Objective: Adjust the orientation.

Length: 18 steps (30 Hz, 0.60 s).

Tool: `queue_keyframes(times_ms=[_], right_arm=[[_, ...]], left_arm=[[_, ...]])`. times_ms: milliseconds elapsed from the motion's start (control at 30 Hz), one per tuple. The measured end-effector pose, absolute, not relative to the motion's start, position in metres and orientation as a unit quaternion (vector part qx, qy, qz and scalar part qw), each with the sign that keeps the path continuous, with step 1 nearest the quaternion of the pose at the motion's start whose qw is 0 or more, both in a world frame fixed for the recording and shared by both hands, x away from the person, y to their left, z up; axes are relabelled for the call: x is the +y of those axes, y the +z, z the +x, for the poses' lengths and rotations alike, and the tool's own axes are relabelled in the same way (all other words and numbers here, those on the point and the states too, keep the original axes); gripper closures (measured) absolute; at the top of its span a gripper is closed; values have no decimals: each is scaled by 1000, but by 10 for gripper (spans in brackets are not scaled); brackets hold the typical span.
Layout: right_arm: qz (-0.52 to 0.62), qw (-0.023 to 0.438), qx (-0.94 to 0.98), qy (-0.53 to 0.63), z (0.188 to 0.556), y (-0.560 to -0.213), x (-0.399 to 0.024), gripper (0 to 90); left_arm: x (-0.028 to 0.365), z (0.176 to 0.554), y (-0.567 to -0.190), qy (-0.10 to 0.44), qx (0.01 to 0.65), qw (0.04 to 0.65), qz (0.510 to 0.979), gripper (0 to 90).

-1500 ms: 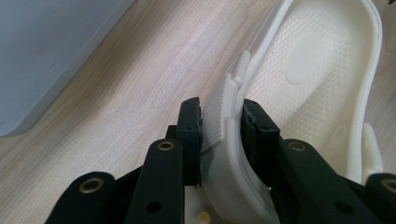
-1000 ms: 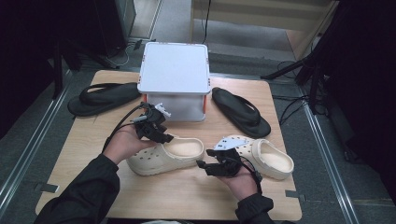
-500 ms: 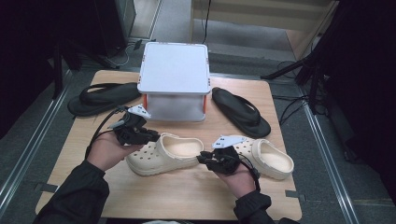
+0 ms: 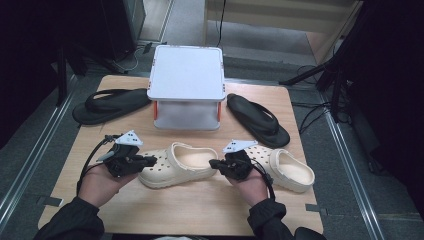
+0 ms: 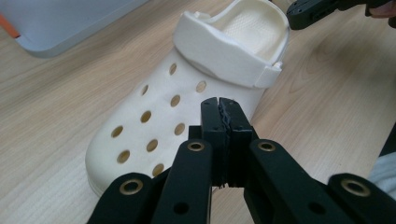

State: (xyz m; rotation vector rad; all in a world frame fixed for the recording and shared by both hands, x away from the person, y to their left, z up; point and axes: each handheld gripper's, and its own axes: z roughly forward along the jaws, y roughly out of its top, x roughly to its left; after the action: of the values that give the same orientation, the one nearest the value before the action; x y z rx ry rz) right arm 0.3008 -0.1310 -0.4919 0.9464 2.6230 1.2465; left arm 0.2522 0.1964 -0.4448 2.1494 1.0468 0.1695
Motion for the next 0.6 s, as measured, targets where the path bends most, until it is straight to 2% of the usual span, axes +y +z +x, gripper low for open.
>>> queue_keyframes(times_ms=[300, 600], right_arm=[[305, 44, 862, 402, 308, -498, -119, 900], [307, 46, 863, 398, 310, -500, -118, 900]], left_arm=[[196, 240, -467, 69, 420, 364, 828, 897], [183, 241, -483, 67, 417, 332, 843, 897]])
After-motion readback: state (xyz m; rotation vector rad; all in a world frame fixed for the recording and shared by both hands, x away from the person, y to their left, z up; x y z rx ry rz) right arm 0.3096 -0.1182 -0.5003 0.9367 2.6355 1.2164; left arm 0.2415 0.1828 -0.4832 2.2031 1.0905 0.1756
